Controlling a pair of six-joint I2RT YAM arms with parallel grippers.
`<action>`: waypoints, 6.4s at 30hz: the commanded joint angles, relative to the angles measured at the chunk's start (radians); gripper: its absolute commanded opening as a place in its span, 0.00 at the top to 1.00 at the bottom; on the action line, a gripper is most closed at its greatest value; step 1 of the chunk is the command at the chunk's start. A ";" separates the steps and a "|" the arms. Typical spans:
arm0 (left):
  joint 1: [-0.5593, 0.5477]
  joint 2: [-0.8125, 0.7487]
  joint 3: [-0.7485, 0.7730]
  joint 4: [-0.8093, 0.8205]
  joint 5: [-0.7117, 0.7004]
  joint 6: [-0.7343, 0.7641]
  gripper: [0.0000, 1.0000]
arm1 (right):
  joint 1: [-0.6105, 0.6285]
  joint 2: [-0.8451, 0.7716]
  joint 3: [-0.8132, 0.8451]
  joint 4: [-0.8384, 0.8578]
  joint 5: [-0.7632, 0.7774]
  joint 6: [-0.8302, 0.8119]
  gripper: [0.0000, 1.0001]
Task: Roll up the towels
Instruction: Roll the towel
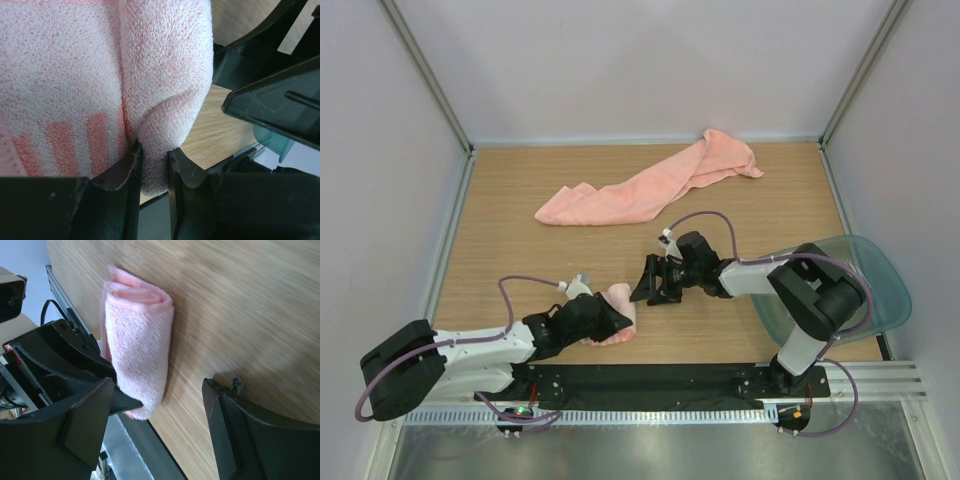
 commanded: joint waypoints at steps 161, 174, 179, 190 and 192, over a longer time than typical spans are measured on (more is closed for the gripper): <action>0.384 0.659 -0.059 0.769 0.582 0.277 0.88 | -0.014 0.181 -0.131 0.530 0.194 0.162 0.75; 0.364 0.212 0.069 0.078 0.391 0.489 0.62 | -0.012 0.122 -0.086 0.238 0.278 0.114 0.82; 0.356 0.052 0.142 -0.191 0.260 0.585 0.46 | 0.000 0.096 -0.060 0.156 0.292 0.111 0.82; 0.165 -0.145 0.290 -0.426 -0.065 0.710 0.41 | 0.032 0.052 0.003 0.019 0.310 0.099 0.83; 0.099 -0.131 0.324 -0.450 -0.188 0.746 0.41 | 0.046 0.046 0.023 -0.022 0.319 0.093 0.84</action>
